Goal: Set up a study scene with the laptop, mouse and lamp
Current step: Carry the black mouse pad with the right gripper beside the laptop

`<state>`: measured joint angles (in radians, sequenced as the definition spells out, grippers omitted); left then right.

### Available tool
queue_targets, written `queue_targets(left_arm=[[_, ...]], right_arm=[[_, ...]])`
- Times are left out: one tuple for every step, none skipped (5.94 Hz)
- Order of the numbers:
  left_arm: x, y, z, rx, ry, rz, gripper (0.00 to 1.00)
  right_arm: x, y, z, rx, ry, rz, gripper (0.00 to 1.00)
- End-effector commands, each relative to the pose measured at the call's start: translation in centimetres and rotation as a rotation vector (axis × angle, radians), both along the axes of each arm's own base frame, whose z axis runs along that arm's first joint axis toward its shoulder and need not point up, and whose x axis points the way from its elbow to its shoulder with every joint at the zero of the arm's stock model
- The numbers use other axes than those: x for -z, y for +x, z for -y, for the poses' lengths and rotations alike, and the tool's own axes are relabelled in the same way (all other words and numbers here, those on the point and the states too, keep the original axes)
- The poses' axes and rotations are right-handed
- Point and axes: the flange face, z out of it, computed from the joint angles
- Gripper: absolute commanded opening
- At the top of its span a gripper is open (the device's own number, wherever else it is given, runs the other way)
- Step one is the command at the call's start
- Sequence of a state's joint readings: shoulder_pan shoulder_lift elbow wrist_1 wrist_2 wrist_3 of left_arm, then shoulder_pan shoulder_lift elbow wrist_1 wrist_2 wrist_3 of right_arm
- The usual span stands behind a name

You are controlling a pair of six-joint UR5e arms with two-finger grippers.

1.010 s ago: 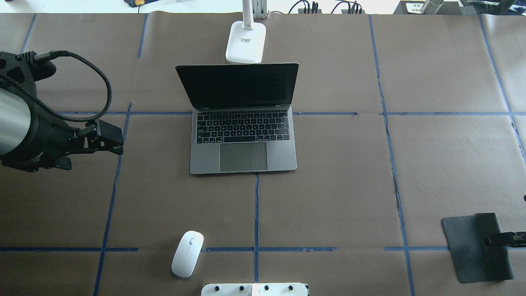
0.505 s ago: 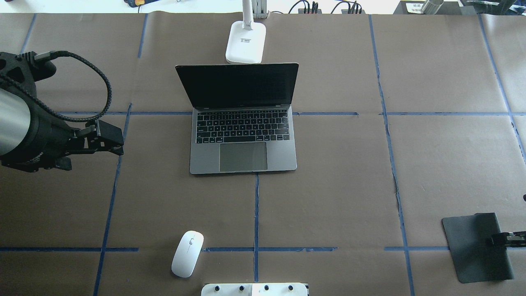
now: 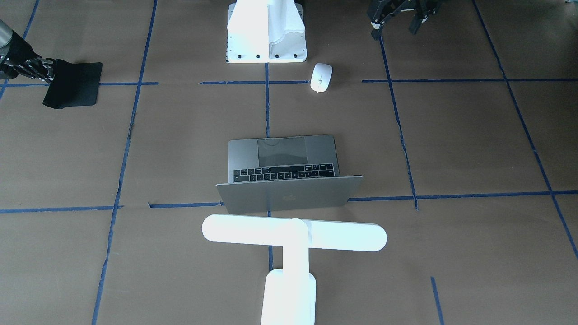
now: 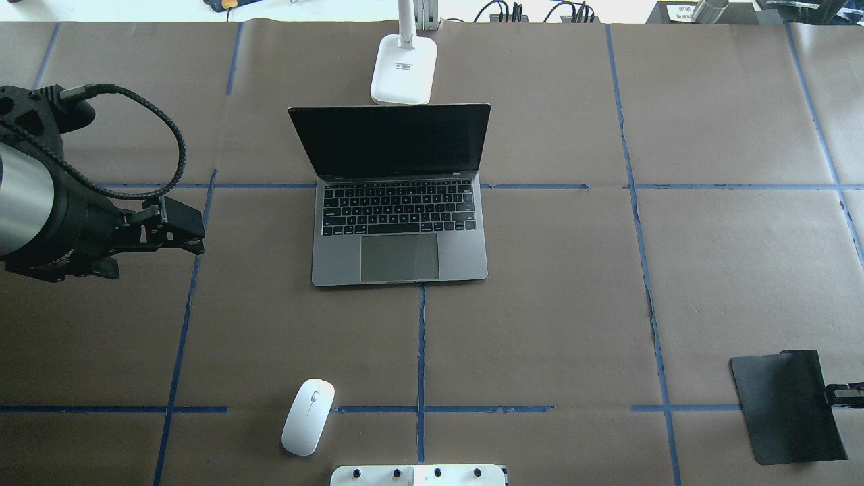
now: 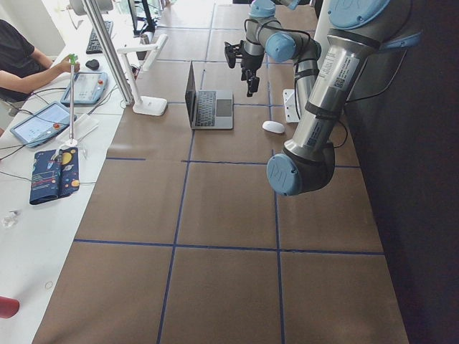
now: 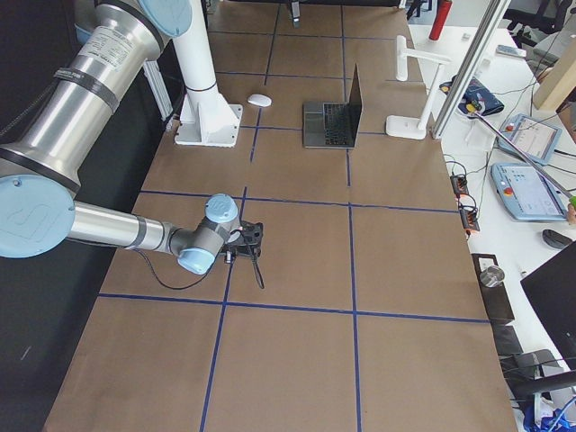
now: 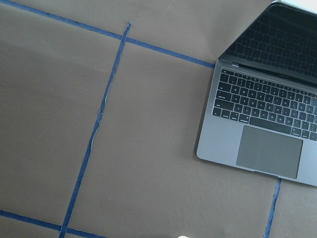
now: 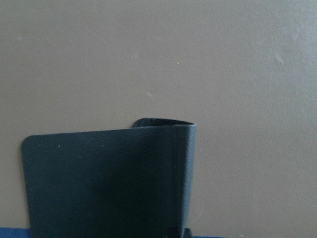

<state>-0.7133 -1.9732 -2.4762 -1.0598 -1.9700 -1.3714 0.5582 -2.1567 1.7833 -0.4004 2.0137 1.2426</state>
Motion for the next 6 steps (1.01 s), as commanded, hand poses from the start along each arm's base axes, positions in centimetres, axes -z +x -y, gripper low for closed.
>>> queue_targets(left_arm=[[0.0,0.1,0.0,-0.002,0.002,0.000,1.00],[0.0,0.2,0.0,-0.004,0.002,0.000,1.00],[-0.1,0.3,0.1,-0.007,0.002,0.004,1.00],[-0.2,0.4,0.2,-0.010,0.005,0.006,1.00],[-0.3,0.5,0.3,-0.009,0.004,0.009,1.00],[-0.3,0.5,0.3,-0.009,0.004,0.009,1.00]], right_arm=[[2.4,-0.9,0.7,-0.025,0.010,0.042,0.00],[5.8,-3.5,2.4,-0.029,0.058,0.120,0.00],[8.8,-6.0,5.1,-0.054,0.105,0.194,0.00],[11.9,-8.0,7.7,-0.075,0.149,0.266,0.00],[14.8,-10.5,9.7,-0.079,0.180,0.312,0.00],[20.3,-15.2,13.7,-0.089,0.189,0.320,0.00]])
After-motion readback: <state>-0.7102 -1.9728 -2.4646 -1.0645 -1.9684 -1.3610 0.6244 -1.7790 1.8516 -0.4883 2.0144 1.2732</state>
